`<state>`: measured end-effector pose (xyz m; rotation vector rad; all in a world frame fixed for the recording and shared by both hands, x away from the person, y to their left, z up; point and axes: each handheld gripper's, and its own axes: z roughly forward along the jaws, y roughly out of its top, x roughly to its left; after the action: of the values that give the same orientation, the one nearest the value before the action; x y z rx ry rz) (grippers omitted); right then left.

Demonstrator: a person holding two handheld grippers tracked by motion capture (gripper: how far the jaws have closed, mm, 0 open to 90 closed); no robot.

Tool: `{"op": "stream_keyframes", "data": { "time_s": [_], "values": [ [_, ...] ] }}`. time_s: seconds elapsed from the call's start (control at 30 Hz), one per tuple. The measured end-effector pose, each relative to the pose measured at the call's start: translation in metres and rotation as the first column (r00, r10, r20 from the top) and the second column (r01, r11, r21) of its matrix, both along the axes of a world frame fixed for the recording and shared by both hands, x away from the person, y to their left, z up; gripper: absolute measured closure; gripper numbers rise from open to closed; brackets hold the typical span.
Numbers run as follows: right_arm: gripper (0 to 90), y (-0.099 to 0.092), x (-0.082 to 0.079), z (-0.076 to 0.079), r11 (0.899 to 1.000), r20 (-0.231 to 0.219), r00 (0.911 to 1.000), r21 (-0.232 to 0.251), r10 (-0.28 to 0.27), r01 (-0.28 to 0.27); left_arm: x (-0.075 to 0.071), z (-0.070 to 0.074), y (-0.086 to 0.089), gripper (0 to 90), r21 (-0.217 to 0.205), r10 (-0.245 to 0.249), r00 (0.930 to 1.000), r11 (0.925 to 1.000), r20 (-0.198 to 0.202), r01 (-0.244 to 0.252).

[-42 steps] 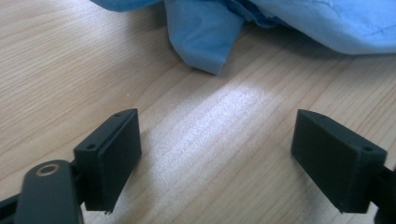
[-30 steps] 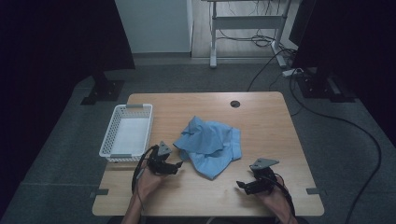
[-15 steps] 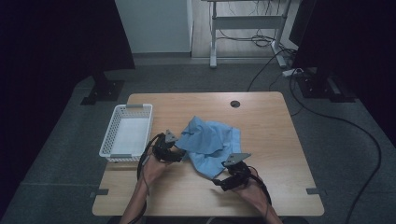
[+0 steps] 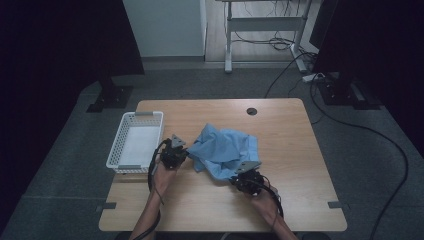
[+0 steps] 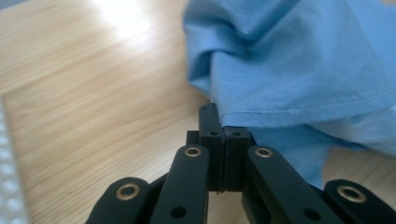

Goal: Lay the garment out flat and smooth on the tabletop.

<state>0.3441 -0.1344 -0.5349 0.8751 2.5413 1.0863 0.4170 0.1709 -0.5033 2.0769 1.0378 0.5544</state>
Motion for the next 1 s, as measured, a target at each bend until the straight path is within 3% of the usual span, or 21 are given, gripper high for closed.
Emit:
{"op": "stream_keyframes", "data": {
  "time_s": [0.1,0.23,0.27,0.33,0.43,0.63,0.67,0.7,0.8,0.83,0.9,1.0],
  "values": [
    [85.5,-0.02,0.0,0.01,0.999,0.003,0.9991,0.024,-0.043,0.043,-0.002,0.005,0.008,89.5,-0.021,0.026,0.9996,0.9994,0.007,-0.026],
    [85.8,-0.049,-0.001,0.017,0.995,0.021,0.9947,0.014,-0.1,0.1,-0.004,0.007,0.013,89.6,-0.028,0.048,0.9989,0.9985,0.001,-0.048],
    [85.8,-0.049,-0.001,0.017,0.995,0.021,0.9947,0.014,-0.1,0.1,-0.004,0.006,0.014,89.6,-0.028,0.057,0.9984,0.998,-0.003,-0.057],
    [86.1,-0.074,-0.002,0.017,0.988,0.027,0.9875,-0.011,-0.155,0.156,-0.004,0.004,0.019,89.6,-0.029,0.084,0.9964,0.996,-0.016,-0.084],
    [86.1,-0.096,-0.003,0.015,0.977,0.029,0.9775,-0.031,-0.209,0.21,-0.003,0.002,0.024,89.6,-0.029,0.108,0.9937,0.9936,-0.029,-0.109],
    [86.2,-0.141,-0.003,0.009,0.94,0.031,0.9429,-0.069,-0.332,0.333,-0.003,-0.003,0.032,89.6,0.002,0.169,0.9839,0.9855,-0.056,-0.17],
    [86.2,-0.141,-0.003,0.009,0.94,0.031,0.9429,-0.069,-0.332,0.333,-0.003,-0.003,0.032,89.6,0.002,0.169,0.9839,0.9855,-0.056,-0.17],
    [86.2,-0.157,-0.001,0.006,0.921,0.032,0.9243,-0.081,-0.38,0.382,-0.003,-0.003,0.033,89.6,0.001,0.174,0.9828,0.9846,-0.061,-0.175],
    [86.1,-0.174,0.0,0.003,0.899,0.025,0.9026,-0.085,-0.43,0.43,-0.004,-0.004,0.029,89.3,0.015,0.181,0.9814,0.9835,-0.065,-0.18],
    [86.1,-0.179,0.0,0.002,0.894,0.017,0.8971,-0.078,-0.441,0.441,-0.004,-0.004,0.028,87.5,0.026,0.175,0.9811,0.9845,-0.083,-0.173],
    [84.3,-0.183,-0.002,0.002,0.892,0.019,0.8949,-0.077,-0.446,0.446,-0.006,-0.003,0.027,71.5,0.051,0.148,0.9837,0.9884,-0.102,-0.143],
    [66.9,-0.184,-0.008,0.005,0.906,0.021,0.9078,-0.049,-0.419,0.419,-0.016,0.004,0.026,50.6,0.087,0.105,0.9884,0.9917,-0.11,-0.095]
  ]
}}
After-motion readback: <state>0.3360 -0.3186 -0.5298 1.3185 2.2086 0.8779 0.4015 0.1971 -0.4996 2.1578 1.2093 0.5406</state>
